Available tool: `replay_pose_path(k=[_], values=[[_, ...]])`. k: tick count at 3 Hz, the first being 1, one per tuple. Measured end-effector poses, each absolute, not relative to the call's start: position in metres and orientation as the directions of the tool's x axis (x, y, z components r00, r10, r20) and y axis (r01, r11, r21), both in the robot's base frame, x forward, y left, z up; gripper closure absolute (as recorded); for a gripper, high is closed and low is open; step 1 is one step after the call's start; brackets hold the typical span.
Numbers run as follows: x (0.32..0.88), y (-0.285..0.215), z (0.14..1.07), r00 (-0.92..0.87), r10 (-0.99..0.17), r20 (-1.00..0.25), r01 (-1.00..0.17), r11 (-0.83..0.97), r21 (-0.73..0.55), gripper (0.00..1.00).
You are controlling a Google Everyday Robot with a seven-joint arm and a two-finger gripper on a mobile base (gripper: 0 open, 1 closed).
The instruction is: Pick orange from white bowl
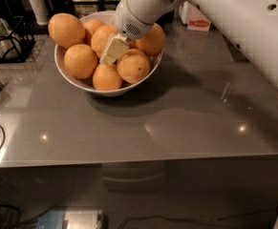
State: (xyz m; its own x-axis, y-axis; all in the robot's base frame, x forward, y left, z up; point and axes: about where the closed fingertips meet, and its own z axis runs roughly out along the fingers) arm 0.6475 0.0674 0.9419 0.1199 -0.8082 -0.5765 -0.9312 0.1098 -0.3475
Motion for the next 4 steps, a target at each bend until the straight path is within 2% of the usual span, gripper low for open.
replay_pose_path(k=[2, 3, 4], values=[[0.647, 0.067, 0.942, 0.120, -0.808, -0.577, -0.931, 0.110, -0.347, 0.85], [0.643, 0.068, 0.945, 0.126, -0.796, -0.592, -0.943, 0.090, -0.321, 1.00], [0.622, 0.078, 0.980, 0.163, -0.813, -0.559, -0.945, 0.034, -0.325, 1.00]])
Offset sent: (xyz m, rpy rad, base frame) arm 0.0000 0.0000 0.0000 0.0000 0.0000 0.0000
